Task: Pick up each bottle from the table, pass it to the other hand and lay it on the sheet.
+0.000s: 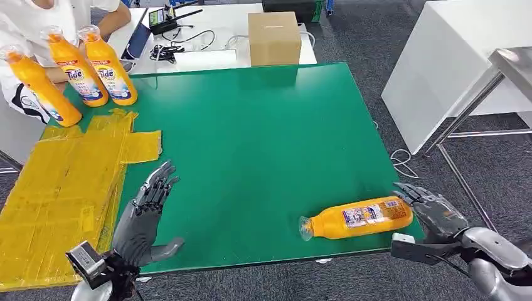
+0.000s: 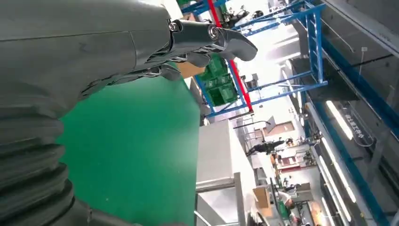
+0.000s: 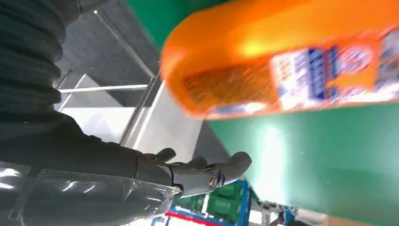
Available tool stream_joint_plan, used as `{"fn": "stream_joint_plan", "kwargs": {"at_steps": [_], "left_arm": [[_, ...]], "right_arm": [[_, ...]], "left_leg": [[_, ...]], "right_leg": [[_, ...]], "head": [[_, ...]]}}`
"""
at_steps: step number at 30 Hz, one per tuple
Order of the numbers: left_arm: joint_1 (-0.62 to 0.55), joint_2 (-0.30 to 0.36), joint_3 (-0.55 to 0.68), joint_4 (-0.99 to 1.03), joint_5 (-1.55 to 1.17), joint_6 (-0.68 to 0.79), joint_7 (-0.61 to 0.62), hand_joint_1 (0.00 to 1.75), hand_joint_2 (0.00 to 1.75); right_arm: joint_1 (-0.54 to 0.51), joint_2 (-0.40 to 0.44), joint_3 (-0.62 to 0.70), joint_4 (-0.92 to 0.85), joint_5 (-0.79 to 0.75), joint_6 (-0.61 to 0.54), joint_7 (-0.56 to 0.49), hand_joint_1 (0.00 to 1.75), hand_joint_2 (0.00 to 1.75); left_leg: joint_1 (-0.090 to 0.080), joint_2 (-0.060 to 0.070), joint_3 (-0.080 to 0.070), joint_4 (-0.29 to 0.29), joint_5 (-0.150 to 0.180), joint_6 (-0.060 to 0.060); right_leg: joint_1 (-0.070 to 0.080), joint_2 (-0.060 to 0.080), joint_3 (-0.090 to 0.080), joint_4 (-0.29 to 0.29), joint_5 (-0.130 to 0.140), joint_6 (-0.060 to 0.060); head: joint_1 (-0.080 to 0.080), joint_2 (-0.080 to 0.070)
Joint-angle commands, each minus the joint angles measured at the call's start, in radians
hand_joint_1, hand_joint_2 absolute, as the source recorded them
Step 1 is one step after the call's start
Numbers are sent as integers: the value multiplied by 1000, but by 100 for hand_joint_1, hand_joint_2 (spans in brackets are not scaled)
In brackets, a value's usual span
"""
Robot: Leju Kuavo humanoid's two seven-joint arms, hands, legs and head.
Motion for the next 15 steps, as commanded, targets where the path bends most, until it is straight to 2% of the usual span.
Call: {"fn": "stream_joint_plan", "kwargs": {"at_steps": [1,6,7,15], "left_arm": [[-34,5,-21,66,-2,3,10,0,175],[-39,4,-23,72,-8,10,15,0,175],[-40,4,-22,73,-9,11,16,0,175],[-53,-4,-18,95,-9,14,21,0,175]], "right_arm": [[-73,93,101,127,11,-24,8,0,175],[-87,115,121,148,22,-38,15,0,175],[-92,119,124,155,26,-42,17,0,175],[-141,161,172,227,59,-61,21,0,175]], "left_leg": [[2,1,4,-1,-1,-2],[4,2,7,-1,-3,-3],[2,1,3,-1,-1,-2],[2,2,4,-1,-1,-2]], "right_leg": [[2,0,5,-4,0,0],[3,1,9,-5,0,-1],[2,1,4,-3,0,0],[2,1,5,-3,0,-1]], "head": [[0,0],[0,0],[0,0],[0,0]]}}
